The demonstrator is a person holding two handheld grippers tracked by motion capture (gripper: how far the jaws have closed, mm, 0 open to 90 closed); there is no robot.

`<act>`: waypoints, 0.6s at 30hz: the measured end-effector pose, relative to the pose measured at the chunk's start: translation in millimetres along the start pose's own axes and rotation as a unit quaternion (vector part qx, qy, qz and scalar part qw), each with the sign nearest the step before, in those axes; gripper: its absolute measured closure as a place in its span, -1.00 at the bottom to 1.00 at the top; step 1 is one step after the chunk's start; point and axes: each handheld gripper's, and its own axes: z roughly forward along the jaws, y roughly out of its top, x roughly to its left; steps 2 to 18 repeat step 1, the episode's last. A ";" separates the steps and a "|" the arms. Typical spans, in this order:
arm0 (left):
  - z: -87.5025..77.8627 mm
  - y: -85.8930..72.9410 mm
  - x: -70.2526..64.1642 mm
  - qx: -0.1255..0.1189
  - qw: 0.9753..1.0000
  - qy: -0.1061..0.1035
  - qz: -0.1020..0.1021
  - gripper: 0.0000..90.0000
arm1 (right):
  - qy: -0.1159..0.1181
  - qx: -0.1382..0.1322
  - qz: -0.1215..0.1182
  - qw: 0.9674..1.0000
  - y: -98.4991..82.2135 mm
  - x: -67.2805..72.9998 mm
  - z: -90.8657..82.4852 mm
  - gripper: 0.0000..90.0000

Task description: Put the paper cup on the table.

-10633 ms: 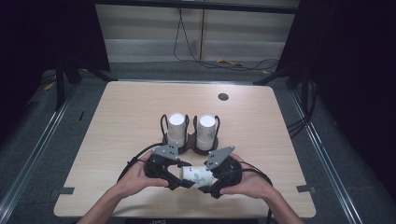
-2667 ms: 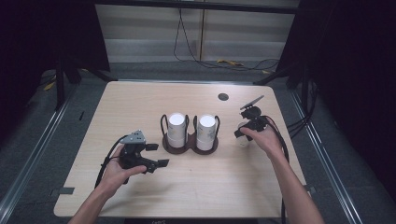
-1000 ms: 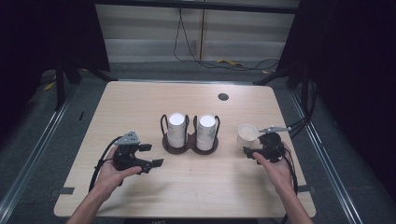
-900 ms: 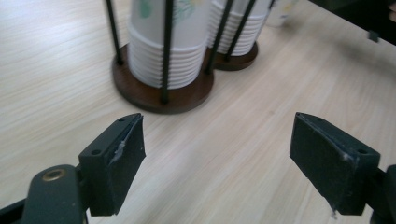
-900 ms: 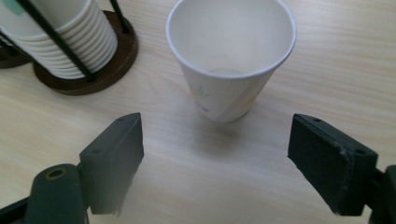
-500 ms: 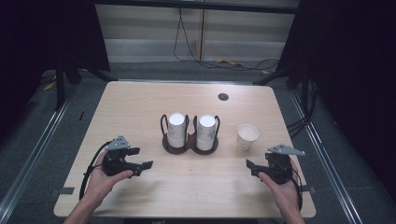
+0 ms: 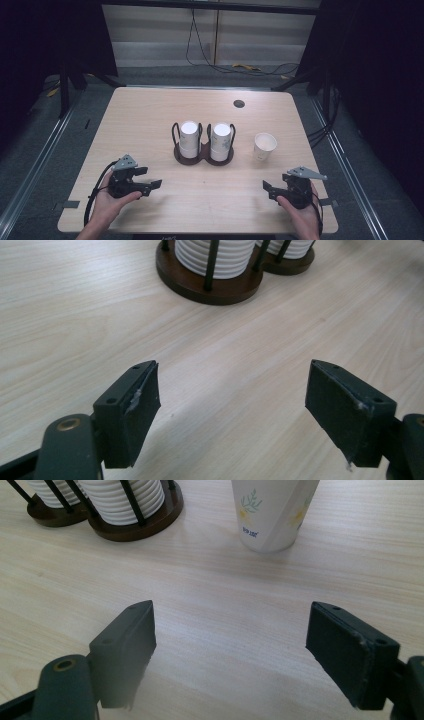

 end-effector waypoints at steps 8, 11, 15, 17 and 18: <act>0.0 0.0 0.0 0.000 1.000 0.000 0.000 -0.51 | -0.003 0.001 -0.002 1.000 0.1 -0.8 1.1 -0.56; 0.0 0.0 0.0 0.000 1.000 0.000 0.000 -0.51 | -0.003 0.001 -0.002 1.000 0.1 -0.8 1.1 -0.56; 0.0 0.0 0.0 0.000 1.000 0.000 0.000 -0.51 | -0.003 0.001 -0.002 1.000 0.1 -0.8 1.1 -0.56; 0.0 0.0 0.0 0.000 1.000 0.000 0.000 -0.51 | -0.003 0.001 -0.002 1.000 0.1 -0.8 1.1 -0.56; 0.0 0.0 0.0 0.000 1.000 0.000 0.000 -0.51 | -0.003 0.001 -0.002 1.000 0.1 -0.8 1.1 -0.56</act>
